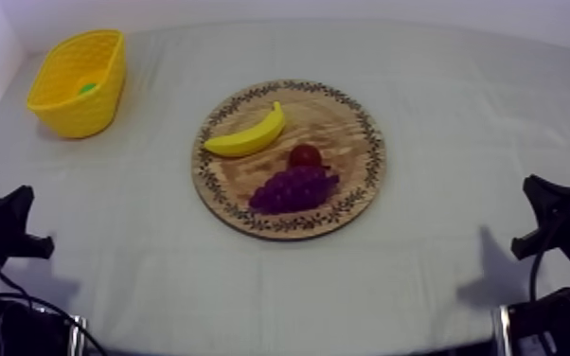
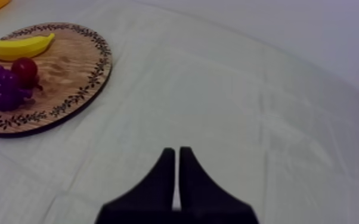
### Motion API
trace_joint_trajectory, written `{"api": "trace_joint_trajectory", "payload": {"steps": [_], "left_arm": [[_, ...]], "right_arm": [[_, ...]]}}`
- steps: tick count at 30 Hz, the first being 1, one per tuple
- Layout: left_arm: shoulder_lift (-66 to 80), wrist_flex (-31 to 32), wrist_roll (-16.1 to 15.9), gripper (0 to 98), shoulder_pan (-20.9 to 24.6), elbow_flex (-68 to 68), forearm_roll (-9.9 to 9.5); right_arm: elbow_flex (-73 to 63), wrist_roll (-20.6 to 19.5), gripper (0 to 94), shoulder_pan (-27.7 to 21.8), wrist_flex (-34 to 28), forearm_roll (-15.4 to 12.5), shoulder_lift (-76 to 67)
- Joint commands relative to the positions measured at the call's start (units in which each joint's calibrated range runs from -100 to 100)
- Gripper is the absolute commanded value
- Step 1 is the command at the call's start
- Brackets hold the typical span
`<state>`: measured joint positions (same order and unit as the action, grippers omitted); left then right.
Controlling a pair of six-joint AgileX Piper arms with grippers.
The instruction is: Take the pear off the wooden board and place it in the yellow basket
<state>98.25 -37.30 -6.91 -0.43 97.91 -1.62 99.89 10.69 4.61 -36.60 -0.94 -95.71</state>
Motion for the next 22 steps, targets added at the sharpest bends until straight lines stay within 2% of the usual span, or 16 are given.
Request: {"api": "trace_joint_trajectory", "payload": {"steps": [1, 6, 12, 15, 22], "left_arm": [[1.0, -1.5, 0.6, 4.6, 0.1, -0.2, -0.06], [1.5, -2.2, 3.5, 3.7, 0.3, -0.2, -0.12], [1.6, 3.4, 14.1, 0.5, 0.3, 1.5, -0.27], [1.6, 4.1, 17.5, 0.2, 0.3, 1.7, -0.30], [1.6, 4.4, 17.9, 0.1, 0.3, 1.7, -0.31]], "right_arm": [[0.0, 0.0, 0.4, 0.0, 0.0, 0.0, 0.0], [0.0, 0.0, 0.4, 0.0, 0.0, 0.0, 0.0], [0.0, 0.0, 0.4, 0.0, 0.0, 0.0, 0.0], [0.0, 0.0, 0.4, 0.0, 0.0, 0.0, 0.0], [0.0, 0.0, 0.4, 0.0, 0.0, 0.0, 0.0]]}}
